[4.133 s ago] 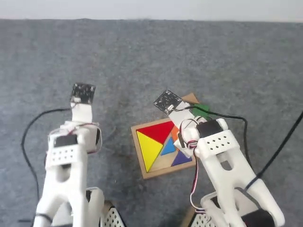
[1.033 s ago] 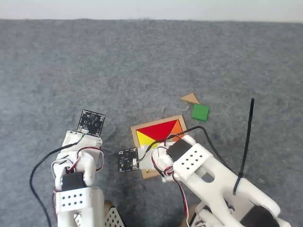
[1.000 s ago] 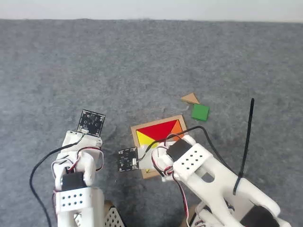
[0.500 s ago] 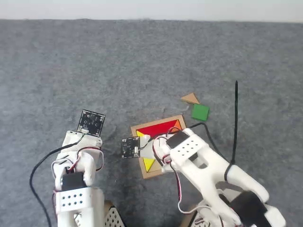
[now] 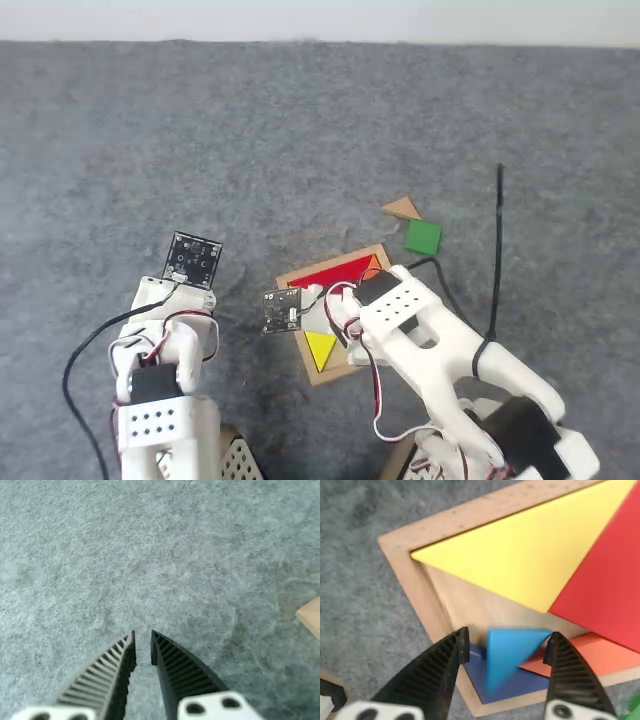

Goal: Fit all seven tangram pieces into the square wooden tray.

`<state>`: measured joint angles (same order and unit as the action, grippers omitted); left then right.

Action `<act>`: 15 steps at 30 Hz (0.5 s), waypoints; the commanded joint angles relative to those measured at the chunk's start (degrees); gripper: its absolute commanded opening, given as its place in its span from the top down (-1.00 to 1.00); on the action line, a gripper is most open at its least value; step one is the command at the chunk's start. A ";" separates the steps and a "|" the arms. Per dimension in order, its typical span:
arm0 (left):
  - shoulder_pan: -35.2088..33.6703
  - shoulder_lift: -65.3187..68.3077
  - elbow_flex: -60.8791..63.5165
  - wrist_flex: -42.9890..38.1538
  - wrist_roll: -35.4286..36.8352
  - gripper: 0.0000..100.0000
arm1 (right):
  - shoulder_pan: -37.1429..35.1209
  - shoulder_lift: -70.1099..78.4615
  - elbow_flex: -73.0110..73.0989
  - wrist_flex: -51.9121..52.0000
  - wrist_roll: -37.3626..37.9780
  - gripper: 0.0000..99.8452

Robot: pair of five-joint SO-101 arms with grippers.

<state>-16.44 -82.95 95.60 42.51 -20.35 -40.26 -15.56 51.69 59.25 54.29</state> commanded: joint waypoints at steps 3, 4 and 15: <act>-0.35 -0.88 -0.48 0.18 -0.35 0.90 | 1.10 -0.40 -2.73 1.27 0.70 0.49; -0.35 -0.88 -0.40 0.18 -0.35 0.90 | 1.27 1.10 -2.81 0.57 0.44 0.49; -0.35 -0.88 -0.40 0.18 -0.35 0.90 | 1.01 7.08 -5.19 0.22 -0.09 0.61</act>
<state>-16.44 -82.95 95.60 42.51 -20.35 -39.56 -8.97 47.56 58.46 54.29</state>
